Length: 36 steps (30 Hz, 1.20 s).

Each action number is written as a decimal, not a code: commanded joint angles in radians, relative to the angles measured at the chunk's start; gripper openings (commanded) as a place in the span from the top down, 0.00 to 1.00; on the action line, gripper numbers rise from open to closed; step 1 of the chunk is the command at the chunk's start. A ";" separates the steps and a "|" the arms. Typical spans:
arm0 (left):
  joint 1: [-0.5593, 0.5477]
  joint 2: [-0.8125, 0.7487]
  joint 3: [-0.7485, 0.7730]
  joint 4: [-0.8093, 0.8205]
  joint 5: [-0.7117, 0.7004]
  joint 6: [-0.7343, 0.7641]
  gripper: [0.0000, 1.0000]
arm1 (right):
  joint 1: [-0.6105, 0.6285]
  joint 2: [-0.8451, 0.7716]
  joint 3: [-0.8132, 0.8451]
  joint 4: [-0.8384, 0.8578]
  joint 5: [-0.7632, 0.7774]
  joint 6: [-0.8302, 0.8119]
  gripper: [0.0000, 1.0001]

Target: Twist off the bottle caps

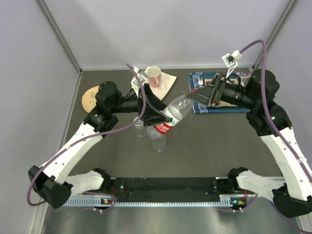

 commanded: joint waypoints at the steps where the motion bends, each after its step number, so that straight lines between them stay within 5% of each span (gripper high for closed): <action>1: -0.021 -0.012 -0.021 -0.003 -0.020 0.052 0.01 | -0.005 -0.003 0.010 0.089 -0.019 0.020 1.00; 10: -0.101 -0.011 -0.024 -0.037 -0.045 0.120 0.03 | -0.003 0.003 -0.026 0.147 -0.026 0.044 1.00; 17: -0.110 -0.005 -0.031 -0.039 -0.032 0.155 0.53 | 0.000 -0.003 -0.036 0.140 -0.026 0.038 1.00; 19: -0.112 -0.011 -0.035 -0.040 -0.041 0.163 0.56 | 0.001 -0.009 -0.035 0.124 -0.023 0.023 0.99; 21: -0.112 -0.021 -0.038 -0.046 -0.057 0.182 0.61 | 0.001 -0.023 -0.021 0.100 0.003 -0.011 0.67; 22: -0.112 -0.027 -0.041 -0.057 -0.087 0.189 0.61 | 0.001 -0.029 -0.013 0.066 0.019 -0.023 0.40; 24: -0.113 -0.043 -0.041 -0.072 -0.141 0.219 0.62 | 0.006 -0.043 0.019 0.026 0.085 -0.067 0.23; 28: -0.162 -0.055 -0.003 -0.193 -0.342 0.337 0.61 | 0.030 -0.071 0.059 -0.035 0.239 -0.104 0.14; 36: -0.388 -0.063 0.040 -0.233 -0.952 0.555 0.66 | 0.127 -0.078 0.083 -0.047 0.579 -0.056 0.19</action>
